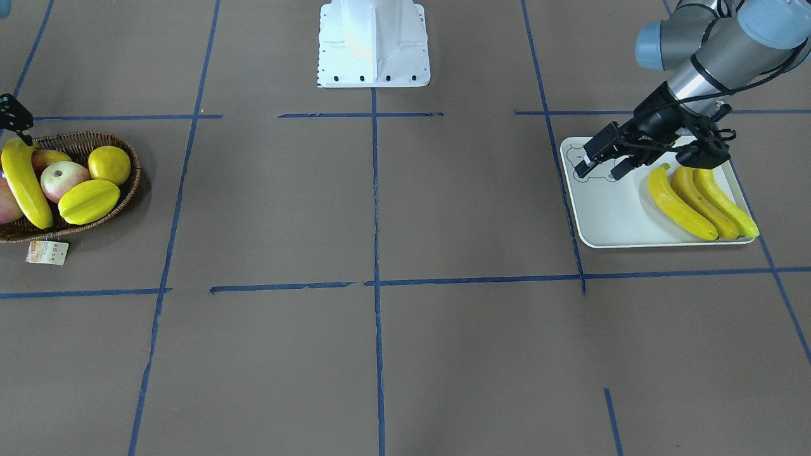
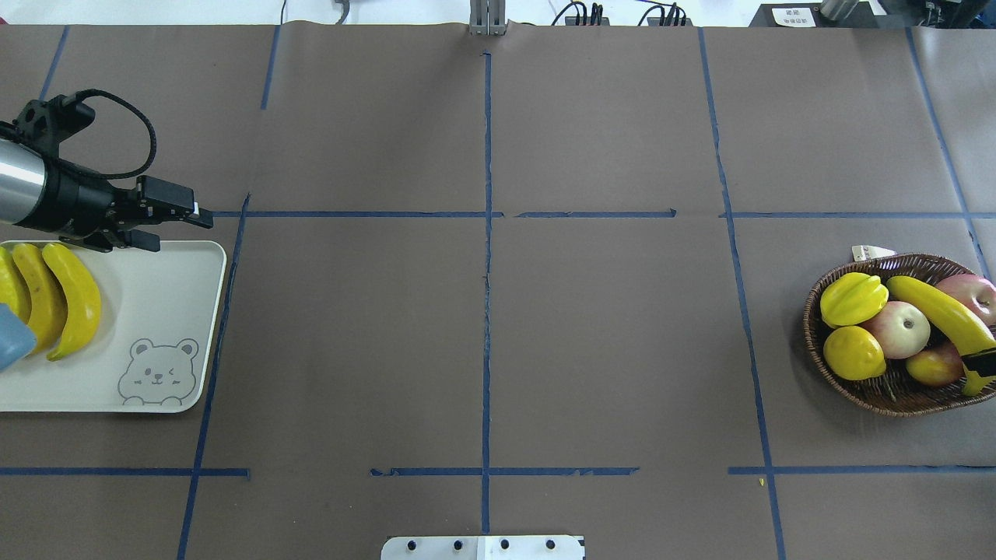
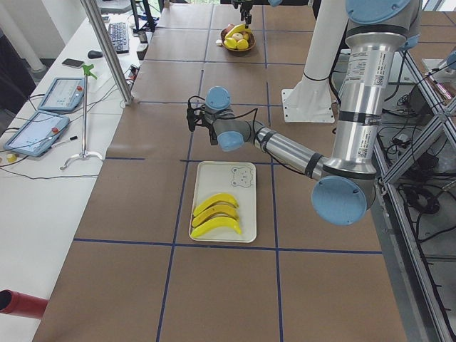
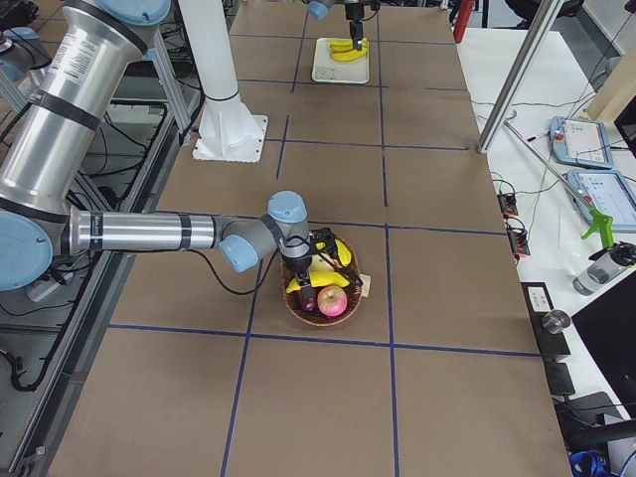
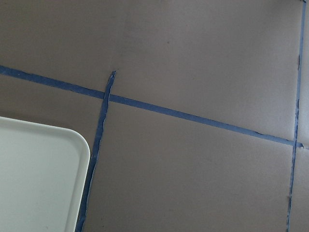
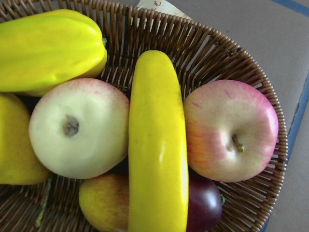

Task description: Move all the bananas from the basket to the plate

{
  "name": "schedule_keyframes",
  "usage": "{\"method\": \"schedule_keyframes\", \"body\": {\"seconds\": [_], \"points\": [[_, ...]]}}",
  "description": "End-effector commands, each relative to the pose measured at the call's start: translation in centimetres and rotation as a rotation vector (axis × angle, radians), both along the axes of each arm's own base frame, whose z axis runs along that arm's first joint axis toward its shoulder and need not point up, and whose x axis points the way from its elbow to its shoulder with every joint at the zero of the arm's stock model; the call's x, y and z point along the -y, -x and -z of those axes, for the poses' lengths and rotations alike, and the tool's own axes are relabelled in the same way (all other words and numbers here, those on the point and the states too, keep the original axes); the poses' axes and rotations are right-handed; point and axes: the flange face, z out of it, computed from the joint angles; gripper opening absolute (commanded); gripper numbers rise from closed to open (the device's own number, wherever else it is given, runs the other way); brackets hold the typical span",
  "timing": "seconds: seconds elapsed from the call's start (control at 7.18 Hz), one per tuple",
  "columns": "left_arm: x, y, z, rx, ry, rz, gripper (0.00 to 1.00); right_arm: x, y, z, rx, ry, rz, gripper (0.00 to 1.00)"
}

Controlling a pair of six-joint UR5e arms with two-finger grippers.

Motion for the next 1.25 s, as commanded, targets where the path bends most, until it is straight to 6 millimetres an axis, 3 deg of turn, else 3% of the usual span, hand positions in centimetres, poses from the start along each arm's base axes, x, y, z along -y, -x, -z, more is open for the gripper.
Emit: {"method": "schedule_keyframes", "body": {"seconds": [0.0,0.42,0.84,0.97,1.11], "points": [[0.0,-0.4,-0.3,0.003,0.005,-0.006,1.0,-0.5,1.4,-0.3,-0.004,0.005,0.04,0.86],[0.0,-0.5,-0.6,0.008,0.012,-0.008,1.0,-0.3,2.4,-1.1,-0.012,0.011,0.06,0.56],[0.0,-0.6,-0.6,0.008,0.01,-0.01,1.0,-0.2,2.6,-1.5,-0.015,0.016,0.063,0.38],[-0.1,-0.6,-0.5,0.006,0.009,-0.009,1.0,-0.1,2.6,-1.4,-0.013,0.013,0.062,0.2],[-0.1,-0.5,-0.3,0.004,0.007,-0.009,1.0,-0.1,2.4,-0.6,-0.003,0.0,0.059,0.14]]}}
